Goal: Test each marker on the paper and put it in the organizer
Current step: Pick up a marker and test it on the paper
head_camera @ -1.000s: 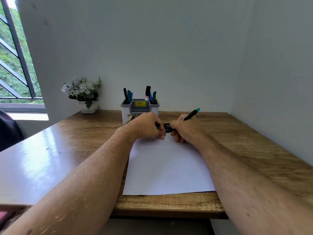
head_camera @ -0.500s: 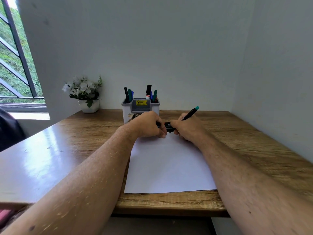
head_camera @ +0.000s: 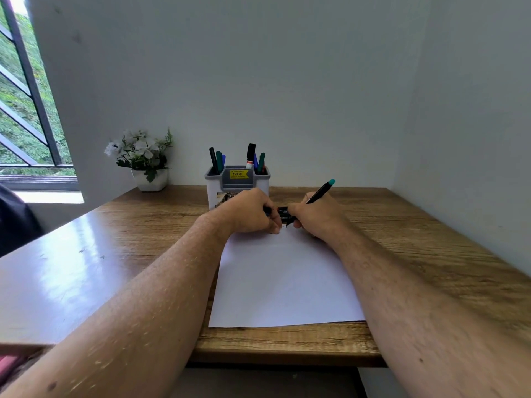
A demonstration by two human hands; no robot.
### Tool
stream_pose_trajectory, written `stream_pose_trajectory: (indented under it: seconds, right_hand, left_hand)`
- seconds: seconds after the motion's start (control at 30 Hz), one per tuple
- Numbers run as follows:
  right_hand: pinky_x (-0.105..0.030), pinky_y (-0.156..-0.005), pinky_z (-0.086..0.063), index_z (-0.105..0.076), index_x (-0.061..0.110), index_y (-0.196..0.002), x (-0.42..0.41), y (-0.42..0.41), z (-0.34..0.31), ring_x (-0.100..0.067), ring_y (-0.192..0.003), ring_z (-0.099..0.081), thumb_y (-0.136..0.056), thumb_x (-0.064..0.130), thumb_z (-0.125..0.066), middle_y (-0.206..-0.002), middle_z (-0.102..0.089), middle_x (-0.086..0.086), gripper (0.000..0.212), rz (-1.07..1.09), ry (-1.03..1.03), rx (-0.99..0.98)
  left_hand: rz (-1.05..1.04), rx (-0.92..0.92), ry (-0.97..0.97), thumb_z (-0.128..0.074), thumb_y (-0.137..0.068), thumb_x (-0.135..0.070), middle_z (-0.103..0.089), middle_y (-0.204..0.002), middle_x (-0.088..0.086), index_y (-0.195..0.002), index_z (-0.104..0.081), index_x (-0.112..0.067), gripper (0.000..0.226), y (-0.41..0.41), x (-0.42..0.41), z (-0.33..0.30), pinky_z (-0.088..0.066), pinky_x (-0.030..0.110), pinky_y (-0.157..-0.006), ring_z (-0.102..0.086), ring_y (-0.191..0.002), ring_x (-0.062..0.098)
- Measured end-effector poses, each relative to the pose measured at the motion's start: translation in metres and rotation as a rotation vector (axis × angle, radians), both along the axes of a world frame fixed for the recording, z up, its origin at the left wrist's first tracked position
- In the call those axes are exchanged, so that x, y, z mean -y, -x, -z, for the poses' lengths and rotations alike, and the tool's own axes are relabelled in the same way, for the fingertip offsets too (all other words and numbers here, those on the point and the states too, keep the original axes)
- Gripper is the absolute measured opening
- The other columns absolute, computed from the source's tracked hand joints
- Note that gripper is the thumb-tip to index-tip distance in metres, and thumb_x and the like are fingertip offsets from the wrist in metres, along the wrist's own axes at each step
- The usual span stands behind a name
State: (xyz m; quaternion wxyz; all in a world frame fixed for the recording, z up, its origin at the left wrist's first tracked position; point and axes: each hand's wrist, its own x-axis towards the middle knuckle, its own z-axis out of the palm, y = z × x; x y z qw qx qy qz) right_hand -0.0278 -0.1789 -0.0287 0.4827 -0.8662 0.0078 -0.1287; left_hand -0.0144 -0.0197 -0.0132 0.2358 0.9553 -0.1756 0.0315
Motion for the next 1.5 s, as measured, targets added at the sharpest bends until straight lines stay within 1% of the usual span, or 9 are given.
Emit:
stream_pose_trajectory:
  seconds: [0.13, 0.3, 0.47, 0.67, 0.83, 1.03, 1.27, 1.4, 1.5]
  right_hand:
    - [-0.011, -0.030, -0.030, -0.065, 0.008, -0.101, -0.001, 0.000, -0.001, 0.000, -0.040, -0.051, -0.082, 0.029, -0.069, -0.088, -0.074, -0.005, 0.029, 0.015, -0.003, -0.012]
    - [-0.016, -0.039, -0.031, -0.055, 0.014, -0.072, 0.001, 0.001, -0.003, -0.010, -0.047, -0.050, -0.077, 0.026, -0.067, -0.077, -0.073, -0.008, 0.017, 0.016, 0.002, 0.004]
    - [-0.012, -0.031, -0.030, -0.065, 0.010, -0.090, 0.000, 0.003, -0.002, -0.001, -0.045, -0.051, -0.082, 0.028, -0.068, -0.078, -0.074, -0.004, 0.020, -0.017, 0.019, -0.003]
    - [-0.020, -0.044, -0.034, -0.058, 0.014, -0.074, 0.002, 0.002, -0.002, -0.010, -0.053, -0.054, -0.079, 0.026, -0.067, -0.077, -0.075, -0.008, 0.016, 0.006, 0.017, 0.021]
    - [-0.023, -0.047, -0.033, -0.056, 0.015, -0.077, 0.001, -0.001, 0.000, -0.015, -0.061, -0.056, -0.076, 0.029, -0.067, -0.084, -0.073, -0.008, 0.018, 0.038, -0.003, 0.015]
    - [-0.022, -0.047, -0.035, -0.055, 0.017, -0.071, 0.000, 0.001, -0.003, -0.013, -0.058, -0.054, -0.080, 0.027, -0.065, -0.080, -0.072, -0.007, 0.017, 0.023, -0.094, 0.045]
    - [-0.019, -0.036, -0.029, -0.049, 0.017, -0.072, 0.001, -0.003, -0.012, -0.010, -0.037, -0.039, -0.087, 0.006, -0.064, -0.056, -0.049, -0.002, 0.023, -0.082, -0.635, 0.113]
    - [-0.018, -0.037, -0.030, -0.052, 0.018, -0.074, 0.000, -0.001, -0.014, -0.012, -0.039, -0.040, -0.087, 0.004, -0.067, -0.059, -0.051, -0.002, 0.025, -0.175, -0.736, 0.124]
    - [-0.020, -0.041, -0.033, -0.059, 0.015, -0.080, 0.000, 0.002, -0.014, -0.013, -0.040, -0.045, -0.090, 0.012, -0.061, -0.065, -0.060, -0.005, 0.011, -0.206, -0.780, 0.121]
  left_hand:
    - [0.003, -0.005, 0.001, -0.080, -0.079, -0.022, -0.069, -0.087, -0.016, -0.086, -0.076, -0.028, 0.010, 0.000, 0.000, 0.000, -0.045, 0.031, -0.094, -0.060, -0.089, 0.002]
    - [0.011, -0.002, 0.013, -0.080, -0.079, -0.021, -0.070, -0.085, -0.016, -0.084, -0.076, -0.030, 0.011, -0.001, -0.001, 0.001, -0.044, 0.028, -0.091, -0.061, -0.088, 0.001]
    - [0.009, 0.001, 0.012, -0.080, -0.078, -0.021, -0.070, -0.085, -0.017, -0.086, -0.077, -0.028, 0.011, -0.002, -0.001, 0.001, -0.046, 0.029, -0.092, -0.061, -0.087, 0.001]
    - [0.014, 0.011, 0.005, -0.081, -0.078, -0.023, -0.071, -0.087, -0.015, -0.086, -0.077, -0.028, 0.010, -0.001, -0.002, 0.001, -0.046, 0.028, -0.089, -0.061, -0.088, 0.001]
    - [0.016, 0.005, 0.011, -0.081, -0.079, -0.023, -0.070, -0.086, -0.016, -0.083, -0.076, -0.030, 0.010, -0.001, -0.002, 0.001, -0.044, 0.027, -0.087, -0.061, -0.088, 0.001]
    - [0.017, 0.046, -0.009, -0.075, -0.083, -0.028, -0.070, -0.090, -0.014, -0.087, -0.077, -0.031, 0.005, -0.002, -0.003, 0.002, -0.048, 0.031, -0.090, -0.062, -0.090, 0.005]
    - [-0.024, 0.170, 0.303, -0.050, -0.100, -0.030, -0.064, -0.084, -0.007, -0.085, -0.072, -0.024, 0.027, 0.000, -0.003, -0.001, -0.046, 0.031, -0.078, -0.058, -0.083, 0.012]
    - [-0.057, 0.185, 0.433, -0.042, -0.103, -0.037, -0.065, -0.088, 0.001, -0.078, -0.061, -0.021, 0.034, 0.000, -0.004, -0.001, -0.049, 0.038, -0.083, -0.060, -0.087, 0.020]
    - [-0.069, 0.121, 0.764, -0.044, -0.091, -0.042, -0.060, -0.087, 0.011, -0.079, -0.052, -0.014, 0.031, 0.001, -0.007, -0.009, -0.048, 0.045, -0.076, -0.057, -0.083, 0.027]
